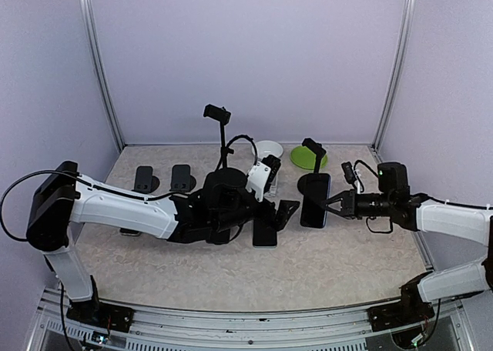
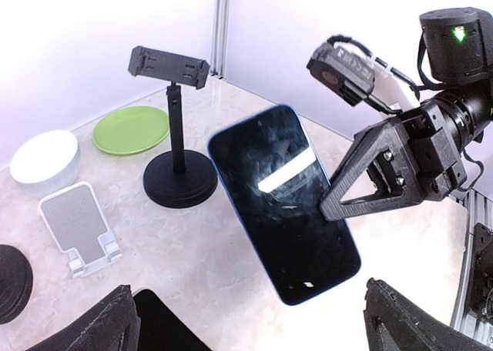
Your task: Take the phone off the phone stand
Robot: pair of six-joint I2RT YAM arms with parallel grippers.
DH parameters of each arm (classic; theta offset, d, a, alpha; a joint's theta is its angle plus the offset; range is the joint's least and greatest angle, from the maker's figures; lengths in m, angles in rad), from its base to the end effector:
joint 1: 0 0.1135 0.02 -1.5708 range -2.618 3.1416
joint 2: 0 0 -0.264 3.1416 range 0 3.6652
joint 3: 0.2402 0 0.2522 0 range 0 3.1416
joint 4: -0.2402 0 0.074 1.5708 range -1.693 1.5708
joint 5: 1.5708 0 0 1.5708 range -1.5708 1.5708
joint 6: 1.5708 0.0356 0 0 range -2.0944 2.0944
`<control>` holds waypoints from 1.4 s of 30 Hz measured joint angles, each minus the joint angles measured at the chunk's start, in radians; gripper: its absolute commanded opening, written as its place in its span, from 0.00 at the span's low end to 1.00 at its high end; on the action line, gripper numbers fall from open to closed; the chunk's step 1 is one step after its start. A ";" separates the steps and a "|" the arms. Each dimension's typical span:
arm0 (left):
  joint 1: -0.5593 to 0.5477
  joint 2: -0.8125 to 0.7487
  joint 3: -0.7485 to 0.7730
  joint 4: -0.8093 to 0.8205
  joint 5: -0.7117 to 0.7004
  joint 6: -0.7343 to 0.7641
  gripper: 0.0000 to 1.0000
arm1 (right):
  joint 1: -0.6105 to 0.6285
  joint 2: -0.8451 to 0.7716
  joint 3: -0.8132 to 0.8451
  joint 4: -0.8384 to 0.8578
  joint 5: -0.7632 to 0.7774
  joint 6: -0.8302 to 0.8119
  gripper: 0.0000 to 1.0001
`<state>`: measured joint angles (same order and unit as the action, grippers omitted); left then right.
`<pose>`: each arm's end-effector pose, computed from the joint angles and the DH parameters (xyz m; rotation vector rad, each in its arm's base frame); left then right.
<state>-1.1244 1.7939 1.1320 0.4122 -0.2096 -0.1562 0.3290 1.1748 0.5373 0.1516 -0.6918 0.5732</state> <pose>0.1854 -0.3702 0.2408 0.7342 1.7243 -0.7095 0.2202 0.0992 0.2121 -0.1996 2.1681 1.2492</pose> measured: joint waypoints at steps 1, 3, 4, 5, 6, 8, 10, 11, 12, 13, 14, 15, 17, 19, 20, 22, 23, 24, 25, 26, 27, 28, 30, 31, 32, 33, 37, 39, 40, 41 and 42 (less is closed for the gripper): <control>0.001 -0.002 -0.006 0.001 -0.003 0.000 0.99 | -0.008 0.008 0.004 -0.028 -0.013 -0.008 0.00; 0.005 -0.004 -0.015 0.005 -0.007 -0.002 0.99 | -0.026 0.037 0.011 -0.077 -0.041 -0.025 0.00; 0.007 -0.004 -0.019 0.007 -0.008 -0.004 0.99 | -0.034 0.055 0.012 -0.096 -0.055 -0.034 0.00; 0.010 -0.005 -0.023 0.007 -0.009 -0.005 0.99 | -0.039 0.072 0.012 -0.109 -0.062 -0.040 0.00; 0.012 -0.005 -0.025 0.007 -0.009 -0.008 0.99 | -0.047 0.096 0.012 -0.121 -0.075 -0.048 0.00; 0.016 -0.007 -0.031 0.010 -0.009 -0.014 0.99 | -0.064 0.147 0.012 -0.135 -0.095 -0.060 0.00; 0.020 -0.016 -0.042 0.014 -0.011 -0.018 0.99 | -0.080 0.203 0.013 -0.140 -0.115 -0.065 0.00; 0.024 -0.023 -0.051 0.019 -0.016 -0.019 0.99 | -0.086 0.229 0.014 -0.139 -0.124 -0.066 0.00; 0.025 -0.031 -0.059 0.021 -0.021 -0.022 0.99 | -0.090 0.253 0.018 -0.139 -0.134 -0.068 0.00; 0.028 -0.039 -0.068 0.024 -0.028 -0.024 0.99 | -0.093 0.270 0.021 -0.139 -0.141 -0.069 0.00; 0.031 -0.048 -0.077 0.026 -0.034 -0.028 0.99 | -0.095 0.291 0.028 -0.140 -0.150 -0.074 0.00; 0.034 -0.055 -0.085 0.029 -0.037 -0.032 0.99 | -0.097 0.310 0.036 -0.141 -0.156 -0.078 0.02; 0.043 -0.077 -0.105 0.033 -0.042 -0.047 0.99 | -0.105 0.343 0.055 -0.145 -0.167 -0.091 0.05; 0.056 -0.094 -0.122 0.042 -0.047 -0.063 0.99 | -0.121 0.368 0.072 -0.150 -0.180 -0.107 0.08; 0.062 -0.100 -0.130 0.045 -0.049 -0.070 0.99 | -0.132 0.380 0.080 -0.152 -0.186 -0.113 0.09; 0.075 -0.109 -0.146 0.052 -0.056 -0.084 0.99 | -0.156 0.401 0.093 -0.154 -0.198 -0.124 0.12; 0.080 -0.112 -0.153 0.052 -0.058 -0.088 0.99 | -0.165 0.412 0.098 -0.154 -0.204 -0.128 0.13; 0.086 -0.116 -0.161 0.053 -0.060 -0.093 0.99 | -0.172 0.424 0.103 -0.154 -0.210 -0.131 0.14; 0.090 -0.118 -0.168 0.053 -0.061 -0.098 0.99 | -0.177 0.438 0.108 -0.154 -0.217 -0.133 0.15; 0.092 -0.119 -0.174 0.054 -0.061 -0.102 0.99 | -0.180 0.456 0.114 -0.153 -0.225 -0.135 0.15; 0.094 -0.120 -0.178 0.057 -0.061 -0.106 0.99 | -0.182 0.464 0.116 -0.153 -0.227 -0.135 0.16; 0.096 -0.121 -0.183 0.060 -0.061 -0.109 0.99 | -0.184 0.476 0.118 -0.153 -0.233 -0.135 0.16; 0.099 -0.126 -0.194 0.066 -0.060 -0.113 0.99 | -0.188 0.497 0.124 -0.153 -0.245 -0.135 0.17; 0.100 -0.132 -0.201 0.069 -0.060 -0.115 0.99 | -0.190 0.507 0.126 -0.151 -0.249 -0.135 0.17; 0.103 -0.137 -0.208 0.072 -0.060 -0.118 0.99 | -0.192 0.515 0.126 -0.150 -0.252 -0.135 0.18; 0.105 -0.142 -0.212 0.076 -0.060 -0.121 0.99 | -0.196 0.522 0.126 -0.151 -0.256 -0.135 0.19; 0.122 -0.154 -0.224 0.094 -0.060 -0.132 0.99 | -0.218 0.533 0.127 -0.153 -0.258 -0.138 0.24; 0.128 -0.158 -0.232 0.100 -0.060 -0.135 0.99 | -0.231 0.533 0.131 -0.154 -0.255 -0.141 0.28; 0.131 -0.160 -0.238 0.100 -0.060 -0.137 0.99 | -0.237 0.533 0.134 -0.154 -0.253 -0.143 0.30; 0.134 -0.161 -0.241 0.102 -0.060 -0.139 0.99 | -0.242 0.534 0.137 -0.154 -0.253 -0.143 0.33; 0.136 -0.161 -0.243 0.103 -0.059 -0.143 0.99 | -0.249 0.537 0.141 -0.154 -0.250 -0.148 0.35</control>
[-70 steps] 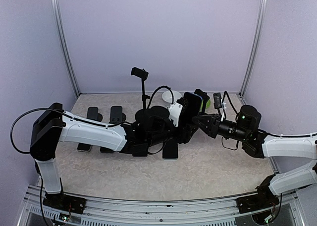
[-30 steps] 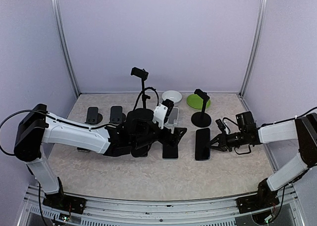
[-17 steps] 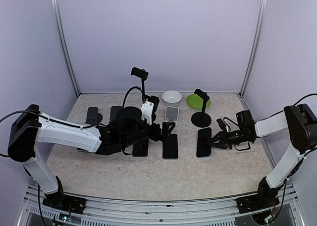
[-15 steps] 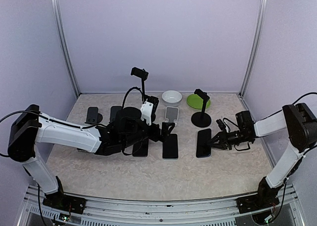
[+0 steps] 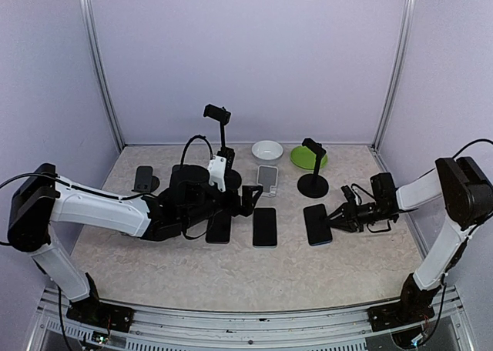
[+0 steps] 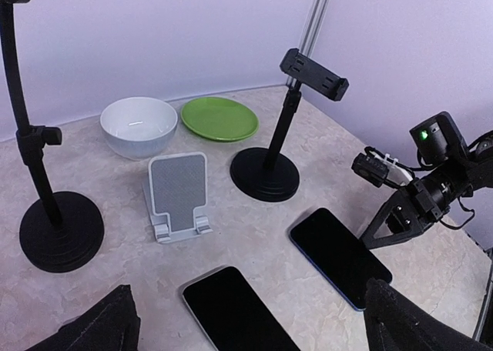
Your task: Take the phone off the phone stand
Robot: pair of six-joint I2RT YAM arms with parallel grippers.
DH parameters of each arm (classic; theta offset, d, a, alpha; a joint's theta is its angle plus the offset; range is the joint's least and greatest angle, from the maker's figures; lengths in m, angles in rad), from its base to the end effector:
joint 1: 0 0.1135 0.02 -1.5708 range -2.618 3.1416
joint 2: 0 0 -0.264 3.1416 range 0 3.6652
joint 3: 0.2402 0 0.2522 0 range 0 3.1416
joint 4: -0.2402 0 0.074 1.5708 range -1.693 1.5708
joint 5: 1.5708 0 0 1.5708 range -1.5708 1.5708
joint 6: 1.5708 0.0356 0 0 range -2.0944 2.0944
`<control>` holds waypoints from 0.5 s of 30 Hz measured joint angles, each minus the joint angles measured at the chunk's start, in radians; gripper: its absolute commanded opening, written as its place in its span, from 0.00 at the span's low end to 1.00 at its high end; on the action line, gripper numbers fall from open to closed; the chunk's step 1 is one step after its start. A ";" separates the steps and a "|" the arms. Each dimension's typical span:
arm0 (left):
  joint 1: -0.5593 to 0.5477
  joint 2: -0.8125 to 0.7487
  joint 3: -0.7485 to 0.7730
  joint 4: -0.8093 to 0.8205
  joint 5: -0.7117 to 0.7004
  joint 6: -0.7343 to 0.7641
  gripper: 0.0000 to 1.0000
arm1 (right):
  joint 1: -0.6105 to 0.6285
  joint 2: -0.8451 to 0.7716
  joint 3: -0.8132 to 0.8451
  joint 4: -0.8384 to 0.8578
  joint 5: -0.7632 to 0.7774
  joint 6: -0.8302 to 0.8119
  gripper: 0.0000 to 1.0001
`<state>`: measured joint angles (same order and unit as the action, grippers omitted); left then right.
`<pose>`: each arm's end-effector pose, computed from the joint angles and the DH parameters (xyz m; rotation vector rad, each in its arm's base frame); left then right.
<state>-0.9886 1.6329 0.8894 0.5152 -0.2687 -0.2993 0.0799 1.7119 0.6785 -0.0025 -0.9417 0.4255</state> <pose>0.2074 -0.2979 0.2308 0.4339 1.7909 -0.6757 0.2793 0.0512 0.1135 0.0868 2.5364 1.4110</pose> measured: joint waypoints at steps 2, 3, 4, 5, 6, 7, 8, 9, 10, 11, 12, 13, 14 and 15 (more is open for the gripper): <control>0.002 0.000 -0.002 0.000 0.000 -0.006 0.99 | -0.007 0.008 0.006 0.000 0.004 0.000 0.42; 0.002 0.000 -0.002 0.000 0.001 -0.008 0.99 | -0.009 0.012 0.009 0.000 0.003 0.001 0.45; 0.002 0.000 -0.002 0.000 0.001 -0.010 0.99 | -0.010 0.016 0.011 0.002 0.004 -0.002 0.50; 0.003 0.000 -0.002 0.000 0.002 -0.011 0.99 | -0.010 0.017 0.013 0.002 0.004 -0.002 0.55; 0.005 -0.001 -0.003 0.000 0.002 -0.012 0.99 | -0.011 0.016 0.013 0.003 0.005 -0.002 0.61; 0.006 -0.003 -0.003 0.000 0.002 -0.013 0.99 | -0.011 0.016 0.013 0.003 0.007 -0.002 0.67; 0.008 -0.004 -0.003 0.000 0.003 -0.015 0.99 | -0.011 0.014 0.013 0.003 0.009 -0.003 0.75; 0.011 -0.007 -0.003 0.000 0.003 -0.017 0.99 | -0.013 0.011 0.013 0.000 0.013 -0.003 0.82; 0.015 -0.009 -0.003 -0.003 0.006 -0.020 0.99 | -0.015 0.004 0.013 -0.002 0.014 -0.002 0.88; 0.021 -0.012 -0.003 -0.007 0.011 -0.027 0.99 | -0.017 -0.006 0.013 -0.001 0.017 0.001 0.95; 0.027 -0.015 -0.003 -0.012 0.016 -0.033 0.99 | -0.018 -0.018 0.013 -0.002 0.018 0.000 0.99; 0.035 -0.016 -0.003 -0.020 0.029 -0.039 0.99 | -0.020 -0.035 0.013 -0.001 0.024 -0.003 1.00; 0.045 -0.018 -0.002 -0.024 0.032 -0.043 0.99 | -0.023 -0.055 0.012 0.000 0.028 -0.003 1.00; 0.058 -0.018 0.000 -0.039 0.041 -0.054 0.99 | -0.024 -0.079 0.012 0.002 0.032 -0.005 1.00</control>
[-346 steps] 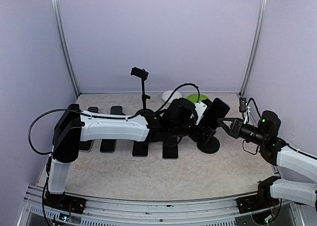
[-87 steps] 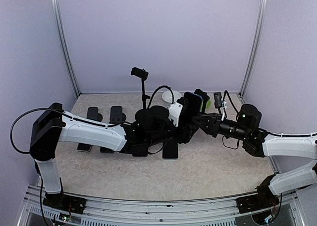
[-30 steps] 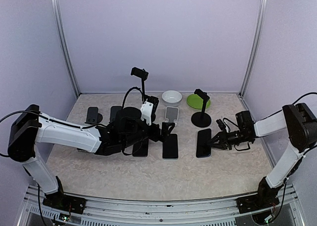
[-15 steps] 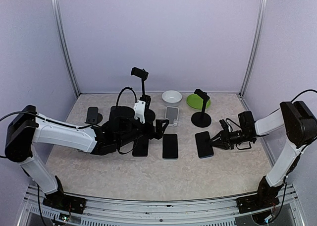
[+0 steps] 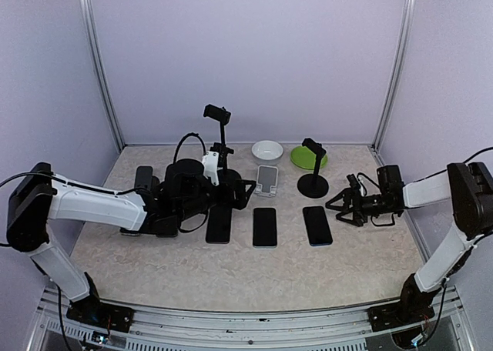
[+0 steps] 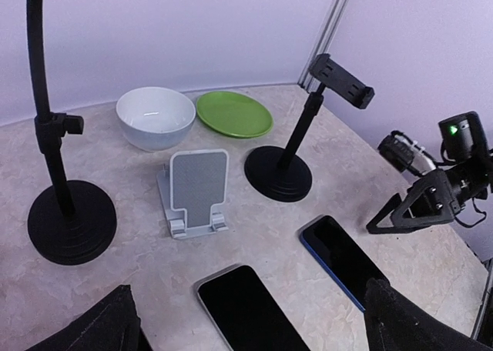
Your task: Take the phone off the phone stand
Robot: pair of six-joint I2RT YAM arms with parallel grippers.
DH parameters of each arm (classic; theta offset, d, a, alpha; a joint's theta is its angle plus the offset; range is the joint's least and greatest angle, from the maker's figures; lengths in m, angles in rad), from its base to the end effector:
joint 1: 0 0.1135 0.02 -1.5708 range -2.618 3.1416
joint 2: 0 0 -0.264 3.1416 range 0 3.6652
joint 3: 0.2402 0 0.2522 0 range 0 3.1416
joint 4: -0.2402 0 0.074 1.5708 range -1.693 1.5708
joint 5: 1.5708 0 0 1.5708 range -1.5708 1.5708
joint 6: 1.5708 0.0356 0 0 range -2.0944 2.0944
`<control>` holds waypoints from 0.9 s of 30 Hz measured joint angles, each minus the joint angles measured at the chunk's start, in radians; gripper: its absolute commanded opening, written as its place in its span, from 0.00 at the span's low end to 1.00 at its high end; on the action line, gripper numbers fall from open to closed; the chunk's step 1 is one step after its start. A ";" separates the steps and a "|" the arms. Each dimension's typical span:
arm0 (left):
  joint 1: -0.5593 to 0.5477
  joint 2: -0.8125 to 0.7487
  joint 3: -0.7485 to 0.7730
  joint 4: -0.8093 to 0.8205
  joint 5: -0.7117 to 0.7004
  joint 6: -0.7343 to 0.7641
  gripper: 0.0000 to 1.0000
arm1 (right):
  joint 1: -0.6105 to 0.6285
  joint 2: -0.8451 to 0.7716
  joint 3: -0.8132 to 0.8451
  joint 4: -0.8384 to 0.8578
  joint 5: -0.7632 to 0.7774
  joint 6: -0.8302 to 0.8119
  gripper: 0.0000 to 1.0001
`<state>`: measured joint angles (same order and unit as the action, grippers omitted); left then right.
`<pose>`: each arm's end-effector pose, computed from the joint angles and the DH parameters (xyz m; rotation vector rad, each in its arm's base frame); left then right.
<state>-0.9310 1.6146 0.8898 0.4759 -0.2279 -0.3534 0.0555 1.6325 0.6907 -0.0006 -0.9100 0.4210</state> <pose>0.2214 -0.2840 0.2330 0.3716 1.8327 -0.6969 0.2833 0.0439 0.1367 0.0616 2.4555 1.3393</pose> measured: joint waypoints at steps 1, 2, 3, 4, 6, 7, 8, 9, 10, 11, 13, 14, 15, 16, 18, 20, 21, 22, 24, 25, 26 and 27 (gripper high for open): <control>0.012 0.000 0.006 -0.018 0.011 -0.010 0.99 | -0.001 -0.028 0.000 0.003 0.004 0.003 1.00; 0.025 0.000 0.015 -0.041 0.019 -0.017 0.99 | -0.001 -0.058 0.000 0.007 0.008 0.003 1.00; 0.038 0.000 0.026 -0.062 0.027 -0.025 0.99 | -0.001 -0.090 0.000 0.011 0.013 0.003 1.00; 0.051 0.000 0.038 -0.082 0.037 -0.032 0.99 | -0.001 -0.121 0.000 0.015 0.018 0.002 1.00; 0.076 0.000 0.062 -0.117 0.053 -0.047 0.99 | -0.001 -0.175 0.000 0.022 0.033 -0.002 1.00; 0.091 -0.001 0.072 -0.134 0.065 -0.056 0.99 | -0.001 -0.202 0.001 0.024 0.041 -0.005 1.00; 0.108 -0.004 0.079 -0.153 0.075 -0.066 0.99 | -0.001 -0.226 0.003 0.025 0.050 -0.010 1.00; 0.127 -0.009 0.082 -0.169 0.090 -0.074 0.99 | -0.001 -0.246 0.005 0.029 0.060 -0.013 1.00; 0.147 -0.017 0.082 -0.185 0.099 -0.083 0.99 | -0.002 -0.262 0.005 0.031 0.069 -0.017 1.00; 0.168 -0.028 0.082 -0.204 0.108 -0.091 0.99 | -0.002 -0.281 0.005 0.032 0.085 -0.021 1.00; 0.208 -0.053 0.081 -0.242 0.118 -0.101 0.99 | -0.002 -0.319 0.004 0.040 0.115 -0.027 1.00; 0.224 -0.068 0.081 -0.256 0.119 -0.105 0.99 | -0.002 -0.338 0.002 0.047 0.130 -0.030 1.00; 0.242 -0.085 0.079 -0.270 0.119 -0.111 0.99 | -0.002 -0.360 -0.002 0.056 0.145 -0.032 1.00; 0.259 -0.106 0.074 -0.285 0.118 -0.113 0.99 | -0.002 -0.385 -0.007 0.065 0.160 -0.034 1.00; 0.287 -0.149 0.055 -0.307 0.116 -0.116 0.99 | -0.002 -0.431 -0.022 0.088 0.188 -0.036 1.00; 0.315 -0.200 0.023 -0.328 0.115 -0.119 0.99 | -0.001 -0.470 -0.041 0.111 0.214 -0.037 1.00; 0.331 -0.228 -0.001 -0.337 0.114 -0.122 0.99 | 0.003 -0.488 -0.055 0.129 0.229 -0.039 1.00; 0.345 -0.258 -0.030 -0.344 0.115 -0.126 0.99 | 0.012 -0.507 -0.072 0.143 0.249 -0.040 1.00; 0.372 -0.323 -0.101 -0.357 0.111 -0.137 0.99 | 0.036 -0.540 -0.114 0.167 0.299 -0.043 1.00; 0.380 -0.350 -0.131 -0.363 0.107 -0.141 0.99 | 0.051 -0.552 -0.131 0.174 0.314 -0.043 1.00; 0.390 -0.380 -0.166 -0.372 0.100 -0.145 0.99 | 0.071 -0.565 -0.155 0.189 0.336 -0.044 1.00; 0.397 -0.409 -0.198 -0.381 0.090 -0.149 0.99 | 0.089 -0.575 -0.178 0.202 0.353 -0.044 1.00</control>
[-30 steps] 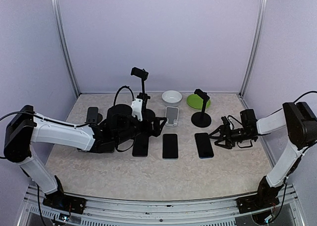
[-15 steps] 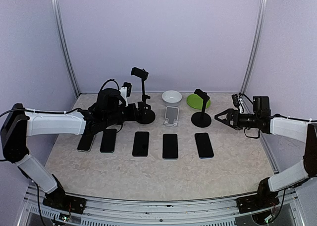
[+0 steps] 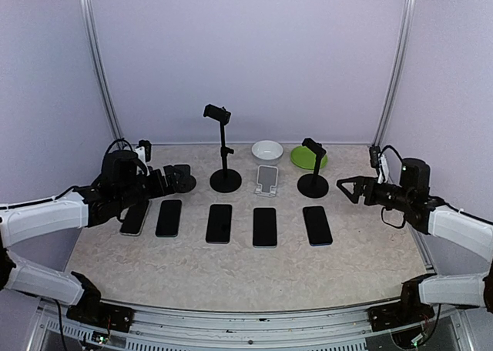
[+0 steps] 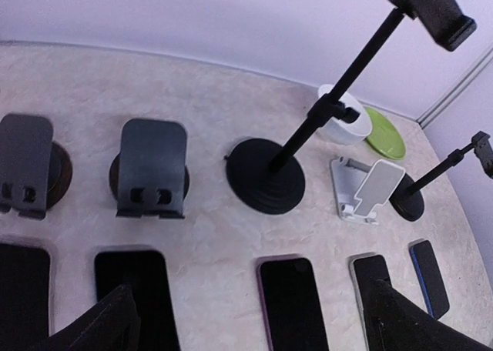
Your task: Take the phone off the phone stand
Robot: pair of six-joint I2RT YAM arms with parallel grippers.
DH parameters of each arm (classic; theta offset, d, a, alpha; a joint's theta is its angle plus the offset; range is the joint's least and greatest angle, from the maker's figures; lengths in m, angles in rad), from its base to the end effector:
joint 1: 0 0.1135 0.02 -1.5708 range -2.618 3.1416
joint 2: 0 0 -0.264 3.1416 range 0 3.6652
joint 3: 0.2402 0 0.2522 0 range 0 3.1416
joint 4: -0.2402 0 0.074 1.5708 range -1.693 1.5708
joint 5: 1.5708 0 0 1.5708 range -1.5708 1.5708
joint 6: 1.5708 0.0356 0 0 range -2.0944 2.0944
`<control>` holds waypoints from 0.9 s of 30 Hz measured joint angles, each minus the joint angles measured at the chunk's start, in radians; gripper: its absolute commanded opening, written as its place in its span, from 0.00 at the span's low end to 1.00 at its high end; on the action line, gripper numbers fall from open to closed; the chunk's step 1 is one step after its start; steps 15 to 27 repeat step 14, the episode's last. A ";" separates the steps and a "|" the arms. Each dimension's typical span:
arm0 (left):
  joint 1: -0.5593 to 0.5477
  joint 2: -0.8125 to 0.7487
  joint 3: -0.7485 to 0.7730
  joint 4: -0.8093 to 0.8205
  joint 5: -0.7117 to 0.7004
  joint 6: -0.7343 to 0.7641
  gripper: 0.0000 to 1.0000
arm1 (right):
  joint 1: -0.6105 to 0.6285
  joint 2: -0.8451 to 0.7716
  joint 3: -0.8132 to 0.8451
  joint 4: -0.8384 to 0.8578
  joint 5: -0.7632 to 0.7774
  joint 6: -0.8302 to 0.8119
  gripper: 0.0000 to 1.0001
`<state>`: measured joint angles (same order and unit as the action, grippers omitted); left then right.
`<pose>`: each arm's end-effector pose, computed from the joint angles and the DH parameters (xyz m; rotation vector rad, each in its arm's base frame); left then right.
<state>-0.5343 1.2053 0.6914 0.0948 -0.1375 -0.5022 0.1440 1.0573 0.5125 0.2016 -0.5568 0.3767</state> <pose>0.2334 -0.1324 0.2474 -0.0580 2.0244 -0.5297 0.2240 0.0515 0.2327 -0.1611 1.9518 0.8785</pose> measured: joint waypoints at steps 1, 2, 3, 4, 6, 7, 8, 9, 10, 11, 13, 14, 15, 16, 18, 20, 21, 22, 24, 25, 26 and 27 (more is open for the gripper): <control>0.003 -0.027 -0.030 -0.010 -0.008 -0.007 0.99 | 0.014 -0.007 -0.021 0.013 0.014 0.000 1.00; 0.004 -0.050 -0.056 -0.018 -0.017 -0.010 0.99 | 0.025 -0.011 -0.040 0.025 0.025 0.000 1.00; 0.005 -0.068 -0.076 -0.022 -0.025 -0.012 0.99 | 0.032 -0.011 -0.054 0.036 0.032 0.001 1.00; 0.005 -0.090 -0.101 -0.026 -0.034 -0.018 0.99 | 0.040 -0.012 -0.076 0.052 0.043 0.002 1.00; 0.005 -0.115 -0.132 -0.035 -0.044 -0.026 0.99 | 0.047 -0.014 -0.102 0.070 0.054 0.002 1.00; 0.005 -0.124 -0.147 -0.036 -0.049 -0.031 0.99 | 0.048 -0.014 -0.116 0.082 0.063 0.002 1.00; 0.005 -0.132 -0.162 -0.036 -0.052 -0.038 0.99 | 0.048 -0.014 -0.128 0.093 0.069 0.003 1.00; 0.005 -0.137 -0.172 -0.036 -0.053 -0.042 0.99 | 0.050 -0.014 -0.138 0.102 0.075 0.003 1.00; 0.005 -0.141 -0.183 -0.037 -0.053 -0.048 0.99 | 0.051 -0.014 -0.145 0.109 0.079 0.003 1.00; 0.005 -0.144 -0.191 -0.037 -0.053 -0.052 0.99 | 0.052 -0.014 -0.150 0.116 0.082 0.005 1.00; 0.005 -0.148 -0.199 -0.037 -0.054 -0.060 0.99 | 0.052 -0.014 -0.152 0.127 0.084 0.007 1.00; 0.005 -0.148 -0.200 -0.037 -0.054 -0.063 0.99 | 0.052 -0.014 -0.152 0.138 0.084 0.008 1.00; 0.005 -0.148 -0.200 -0.037 -0.054 -0.063 0.99 | 0.052 -0.014 -0.152 0.138 0.084 0.008 1.00; 0.005 -0.148 -0.200 -0.037 -0.054 -0.063 0.99 | 0.052 -0.014 -0.152 0.138 0.084 0.008 1.00; 0.005 -0.148 -0.200 -0.037 -0.054 -0.063 0.99 | 0.052 -0.014 -0.152 0.138 0.084 0.008 1.00; 0.005 -0.148 -0.200 -0.037 -0.054 -0.063 0.99 | 0.052 -0.014 -0.152 0.138 0.084 0.008 1.00; 0.005 -0.148 -0.200 -0.037 -0.054 -0.063 0.99 | 0.052 -0.014 -0.152 0.138 0.084 0.008 1.00; 0.005 -0.148 -0.200 -0.037 -0.054 -0.063 0.99 | 0.052 -0.014 -0.152 0.138 0.084 0.008 1.00; 0.005 -0.148 -0.200 -0.037 -0.054 -0.063 0.99 | 0.052 -0.014 -0.152 0.138 0.084 0.008 1.00; 0.005 -0.148 -0.200 -0.037 -0.054 -0.063 0.99 | 0.052 -0.014 -0.152 0.138 0.084 0.008 1.00; 0.005 -0.148 -0.200 -0.037 -0.054 -0.063 0.99 | 0.052 -0.014 -0.152 0.138 0.084 0.008 1.00; 0.005 -0.148 -0.200 -0.037 -0.054 -0.063 0.99 | 0.052 -0.014 -0.152 0.138 0.084 0.008 1.00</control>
